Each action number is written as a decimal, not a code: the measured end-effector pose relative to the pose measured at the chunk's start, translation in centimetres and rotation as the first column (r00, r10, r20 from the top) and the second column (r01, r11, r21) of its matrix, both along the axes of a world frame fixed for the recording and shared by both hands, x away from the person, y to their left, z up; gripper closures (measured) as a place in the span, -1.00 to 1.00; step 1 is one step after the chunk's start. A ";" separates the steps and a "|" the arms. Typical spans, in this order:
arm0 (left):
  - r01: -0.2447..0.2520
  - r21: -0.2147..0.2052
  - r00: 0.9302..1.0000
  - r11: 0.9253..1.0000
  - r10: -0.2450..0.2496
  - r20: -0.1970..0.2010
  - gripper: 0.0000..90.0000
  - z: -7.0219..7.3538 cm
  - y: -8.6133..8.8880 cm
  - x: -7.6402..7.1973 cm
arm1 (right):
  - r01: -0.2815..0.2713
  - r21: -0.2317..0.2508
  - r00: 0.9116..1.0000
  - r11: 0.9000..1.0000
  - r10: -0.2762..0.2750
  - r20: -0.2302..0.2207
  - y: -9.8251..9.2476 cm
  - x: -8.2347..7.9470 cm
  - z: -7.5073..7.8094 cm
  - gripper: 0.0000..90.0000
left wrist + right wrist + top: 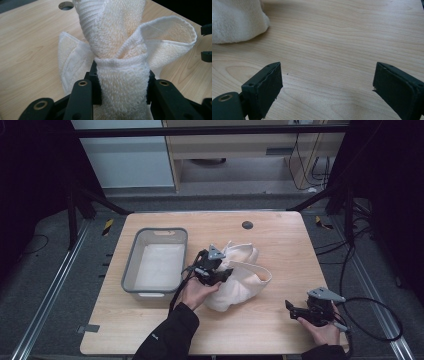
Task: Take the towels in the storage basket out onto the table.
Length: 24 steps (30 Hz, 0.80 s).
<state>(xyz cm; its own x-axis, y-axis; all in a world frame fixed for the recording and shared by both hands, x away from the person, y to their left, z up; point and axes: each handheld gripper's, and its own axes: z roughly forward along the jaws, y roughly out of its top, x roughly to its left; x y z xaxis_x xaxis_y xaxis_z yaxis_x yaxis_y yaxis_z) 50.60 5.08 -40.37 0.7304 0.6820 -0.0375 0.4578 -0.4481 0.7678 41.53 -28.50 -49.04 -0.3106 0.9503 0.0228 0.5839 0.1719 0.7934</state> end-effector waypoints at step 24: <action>0.003 0.004 1.000 1.000 -0.003 -0.012 -0.05 -2.1 1.2 -0.1 | -0.001 -0.003 1.000 1.000 0.001 -0.007 0.1 0.0 -0.1 -0.81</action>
